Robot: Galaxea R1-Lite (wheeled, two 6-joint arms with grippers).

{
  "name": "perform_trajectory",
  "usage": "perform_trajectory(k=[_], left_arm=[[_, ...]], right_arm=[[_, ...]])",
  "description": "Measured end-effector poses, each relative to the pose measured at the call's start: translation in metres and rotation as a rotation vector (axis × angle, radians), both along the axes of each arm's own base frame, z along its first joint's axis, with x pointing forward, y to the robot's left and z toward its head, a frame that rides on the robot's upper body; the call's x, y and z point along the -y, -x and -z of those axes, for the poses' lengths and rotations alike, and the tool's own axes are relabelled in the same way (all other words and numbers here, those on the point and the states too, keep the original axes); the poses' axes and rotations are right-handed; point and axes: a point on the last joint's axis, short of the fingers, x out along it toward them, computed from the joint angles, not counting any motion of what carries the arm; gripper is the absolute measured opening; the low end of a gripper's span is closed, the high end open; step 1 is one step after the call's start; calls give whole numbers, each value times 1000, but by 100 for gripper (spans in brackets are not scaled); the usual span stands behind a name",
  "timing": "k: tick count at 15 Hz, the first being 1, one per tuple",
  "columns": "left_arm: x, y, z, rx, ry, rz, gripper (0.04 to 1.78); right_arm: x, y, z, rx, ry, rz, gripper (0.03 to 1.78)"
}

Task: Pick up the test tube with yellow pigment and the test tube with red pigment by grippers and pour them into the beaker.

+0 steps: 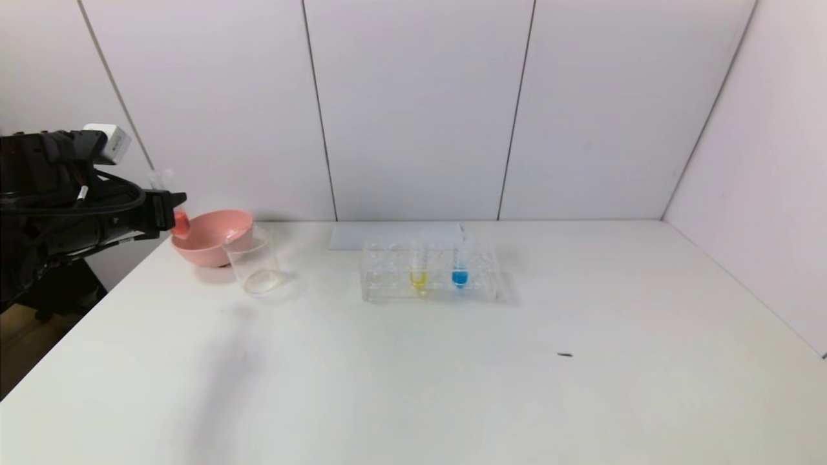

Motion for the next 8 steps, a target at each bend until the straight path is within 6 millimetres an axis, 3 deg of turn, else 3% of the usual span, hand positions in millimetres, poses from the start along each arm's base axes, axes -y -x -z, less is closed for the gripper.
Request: perform_trajectory(k=[8], left_arm=[[2,2,10,-120,-148,47,44]], right_arm=[[0,0,0,0,0,0,170]])
